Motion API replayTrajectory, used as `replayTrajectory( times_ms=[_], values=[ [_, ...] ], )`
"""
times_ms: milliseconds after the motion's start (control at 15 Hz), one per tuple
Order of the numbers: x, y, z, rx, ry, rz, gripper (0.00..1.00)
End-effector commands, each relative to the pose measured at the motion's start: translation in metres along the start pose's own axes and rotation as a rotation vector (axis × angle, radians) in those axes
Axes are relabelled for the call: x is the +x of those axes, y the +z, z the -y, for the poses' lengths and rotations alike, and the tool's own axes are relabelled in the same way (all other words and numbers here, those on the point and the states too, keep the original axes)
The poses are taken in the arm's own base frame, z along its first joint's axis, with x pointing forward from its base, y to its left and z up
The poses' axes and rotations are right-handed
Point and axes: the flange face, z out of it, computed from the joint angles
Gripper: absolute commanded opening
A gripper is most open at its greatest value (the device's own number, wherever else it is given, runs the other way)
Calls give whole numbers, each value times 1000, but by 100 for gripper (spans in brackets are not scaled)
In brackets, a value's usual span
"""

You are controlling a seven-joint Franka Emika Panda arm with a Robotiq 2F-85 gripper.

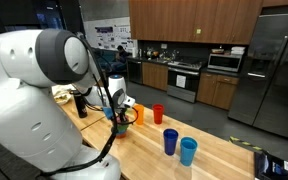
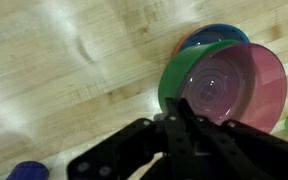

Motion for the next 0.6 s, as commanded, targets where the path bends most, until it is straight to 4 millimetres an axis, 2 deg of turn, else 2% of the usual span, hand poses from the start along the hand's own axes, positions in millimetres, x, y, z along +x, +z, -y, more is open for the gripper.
replayTrajectory(
  times_ms=[0,133,533],
  values=[
    [5,-12,-33,26,61,-32,2],
    [25,-16,-36,16,110,-41,2],
    [71,-11,-82,5,273,-61,2]
  ],
)
